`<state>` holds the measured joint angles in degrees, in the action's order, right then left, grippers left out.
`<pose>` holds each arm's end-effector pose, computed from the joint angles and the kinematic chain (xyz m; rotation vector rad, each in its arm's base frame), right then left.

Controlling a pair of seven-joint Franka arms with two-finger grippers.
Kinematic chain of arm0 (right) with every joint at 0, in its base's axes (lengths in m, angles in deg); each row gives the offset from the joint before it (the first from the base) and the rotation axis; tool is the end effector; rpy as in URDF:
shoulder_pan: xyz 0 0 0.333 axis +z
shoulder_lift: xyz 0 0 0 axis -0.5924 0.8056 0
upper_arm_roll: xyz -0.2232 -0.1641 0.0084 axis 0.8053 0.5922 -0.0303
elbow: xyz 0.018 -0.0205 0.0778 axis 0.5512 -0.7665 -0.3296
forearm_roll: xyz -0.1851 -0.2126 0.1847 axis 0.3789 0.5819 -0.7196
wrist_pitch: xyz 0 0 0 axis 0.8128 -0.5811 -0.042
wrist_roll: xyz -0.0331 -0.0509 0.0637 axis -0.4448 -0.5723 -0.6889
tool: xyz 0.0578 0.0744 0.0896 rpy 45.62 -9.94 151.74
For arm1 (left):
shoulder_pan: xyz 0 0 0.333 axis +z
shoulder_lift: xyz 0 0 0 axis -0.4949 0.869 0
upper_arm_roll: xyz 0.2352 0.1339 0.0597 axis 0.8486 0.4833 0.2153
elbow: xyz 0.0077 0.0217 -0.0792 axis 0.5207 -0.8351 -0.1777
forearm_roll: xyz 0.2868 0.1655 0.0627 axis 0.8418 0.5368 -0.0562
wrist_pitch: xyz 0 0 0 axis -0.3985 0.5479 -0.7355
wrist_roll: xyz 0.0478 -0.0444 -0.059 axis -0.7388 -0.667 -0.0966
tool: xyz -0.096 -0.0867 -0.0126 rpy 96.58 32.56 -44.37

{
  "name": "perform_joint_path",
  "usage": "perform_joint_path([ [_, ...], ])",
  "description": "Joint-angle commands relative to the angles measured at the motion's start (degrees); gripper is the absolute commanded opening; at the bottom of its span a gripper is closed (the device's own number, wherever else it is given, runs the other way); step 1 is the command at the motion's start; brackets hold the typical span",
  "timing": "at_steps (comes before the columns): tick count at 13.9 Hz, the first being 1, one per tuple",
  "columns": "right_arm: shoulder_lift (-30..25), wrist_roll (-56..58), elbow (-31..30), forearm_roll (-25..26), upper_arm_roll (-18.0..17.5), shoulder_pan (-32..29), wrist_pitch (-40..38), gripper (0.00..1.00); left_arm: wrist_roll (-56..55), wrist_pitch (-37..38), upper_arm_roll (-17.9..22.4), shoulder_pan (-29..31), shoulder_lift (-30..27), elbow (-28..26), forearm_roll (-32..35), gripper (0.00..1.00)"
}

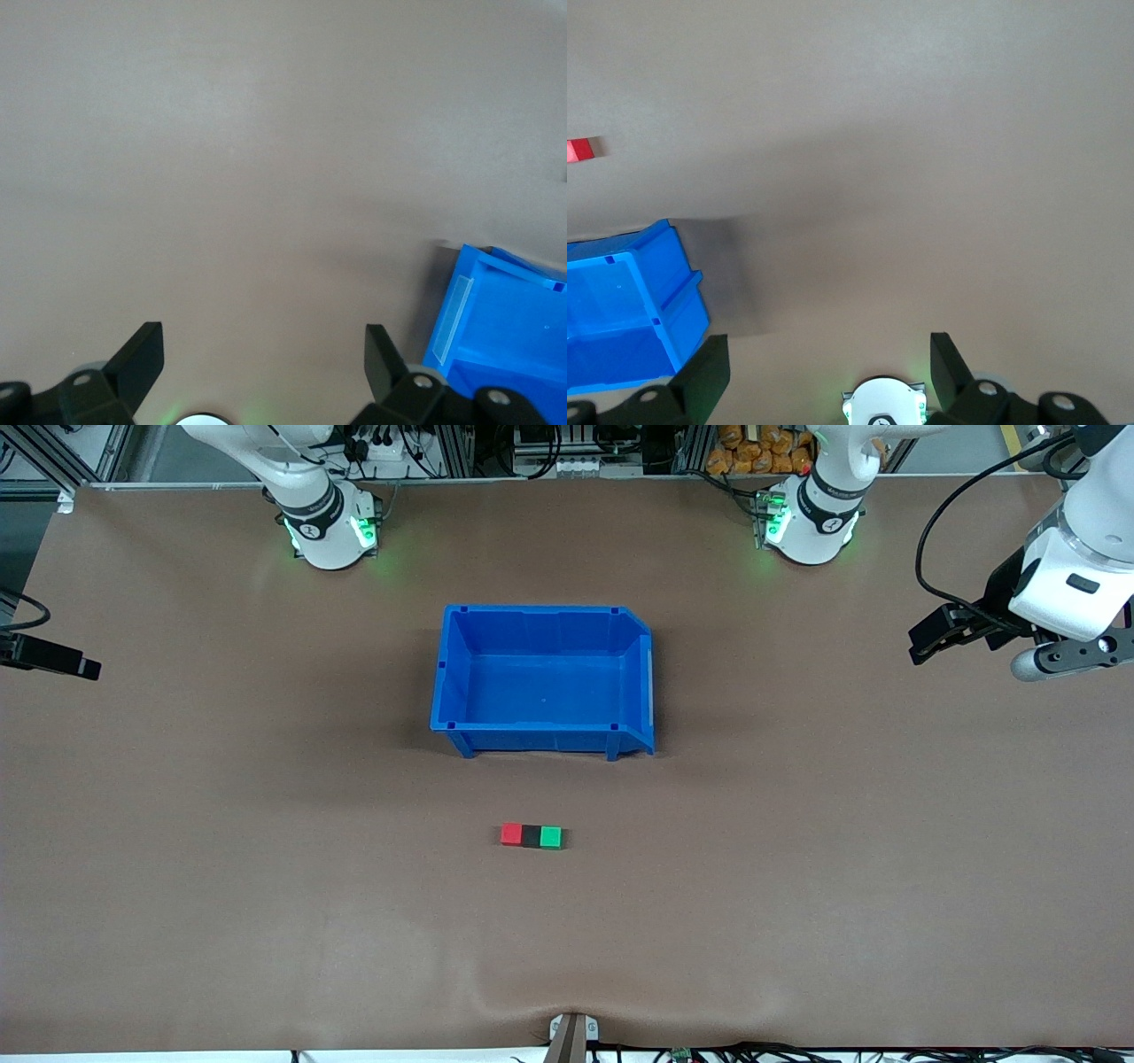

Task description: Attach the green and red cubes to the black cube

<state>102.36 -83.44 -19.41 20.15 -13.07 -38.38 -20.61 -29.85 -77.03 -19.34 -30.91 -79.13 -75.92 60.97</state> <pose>0.5136 -0.0538 0.5676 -3.0495 0.2908 0.3240 0.4830 -0.0794 0.5629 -3.0691 -0.2717 -0.0169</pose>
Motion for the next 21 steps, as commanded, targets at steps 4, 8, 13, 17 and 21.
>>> perform_joint_path([
  [4,-7.49,0.74,-9.38,3.31,-1.36,-0.24,4.75,1.00,1.24,-0.11,-0.28,0.63,0.07,0.34,-0.71,1.00],
  [8,-12.77,0.82,-17.66,3.40,-1.44,0.28,8.81,1.00,1.24,-0.11,-0.28,0.54,0.07,0.34,-0.71,1.00],
  [13,-15.32,0.82,-20.56,7.01,-1.44,2.31,9.77,1.00,1.24,-0.11,-0.28,0.63,0.07,0.34,-0.71,1.00],
  [17,-20.41,3.36,-27.41,6.92,-1.36,2.14,13.20,1.00,1.24,-0.19,-0.28,0.63,0.07,0.42,-0.63,1.00],
  [21,-22.09,6.01,-28.92,6.74,-1.09,1.78,13.03,1.00,1.24,-0.19,-0.28,0.63,0.16,0.42,-0.63,1.00],
])
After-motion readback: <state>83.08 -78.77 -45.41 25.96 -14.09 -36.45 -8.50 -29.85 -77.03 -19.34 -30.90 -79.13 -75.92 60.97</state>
